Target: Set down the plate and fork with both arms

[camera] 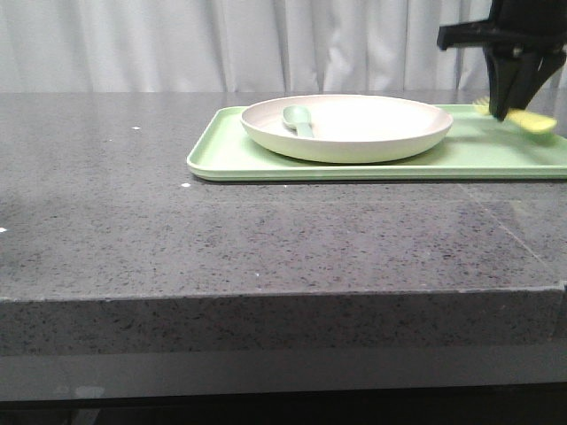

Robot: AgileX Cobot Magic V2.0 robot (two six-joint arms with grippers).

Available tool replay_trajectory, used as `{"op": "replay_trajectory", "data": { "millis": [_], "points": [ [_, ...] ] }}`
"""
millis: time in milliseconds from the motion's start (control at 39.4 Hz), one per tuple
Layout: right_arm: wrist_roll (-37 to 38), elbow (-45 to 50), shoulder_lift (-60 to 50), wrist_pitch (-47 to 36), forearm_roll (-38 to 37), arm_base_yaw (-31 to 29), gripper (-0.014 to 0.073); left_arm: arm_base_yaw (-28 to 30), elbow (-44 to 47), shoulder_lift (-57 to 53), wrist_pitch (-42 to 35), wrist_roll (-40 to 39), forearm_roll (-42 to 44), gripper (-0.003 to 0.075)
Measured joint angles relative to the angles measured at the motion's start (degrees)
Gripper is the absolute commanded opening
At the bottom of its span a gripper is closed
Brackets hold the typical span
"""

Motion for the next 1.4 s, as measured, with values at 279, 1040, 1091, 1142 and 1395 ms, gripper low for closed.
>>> {"op": "replay_trajectory", "data": {
  "millis": [279, 1040, 1091, 1142, 1395],
  "points": [
    [-0.03, 0.10, 1.31, -2.15, 1.44, 0.00, 0.0185, 0.00, 0.00, 0.00, 0.00, 0.00, 0.00, 0.0412],
    [-0.53, 0.10, -3.16, -1.52, 1.57, 0.38, 0.0372, 0.00, 0.00, 0.00, 0.00, 0.00, 0.00, 0.0412],
    [-1.18, 0.10, -5.29, -1.27, 1.57, 0.97, 0.0372, 0.00, 0.00, 0.00, 0.00, 0.00, 0.00, 0.0412],
    [-1.71, 0.10, -7.28, -1.18, 1.57, 1.69, 0.0372, 0.00, 0.00, 0.00, 0.00, 0.00, 0.00, 0.0412],
    [-5.71, 6.97, -23.22, -5.04, 3.48, 6.95, 0.0372, 0.00, 0.00, 0.00, 0.00, 0.00, 0.00, 0.0412]
  ]
}}
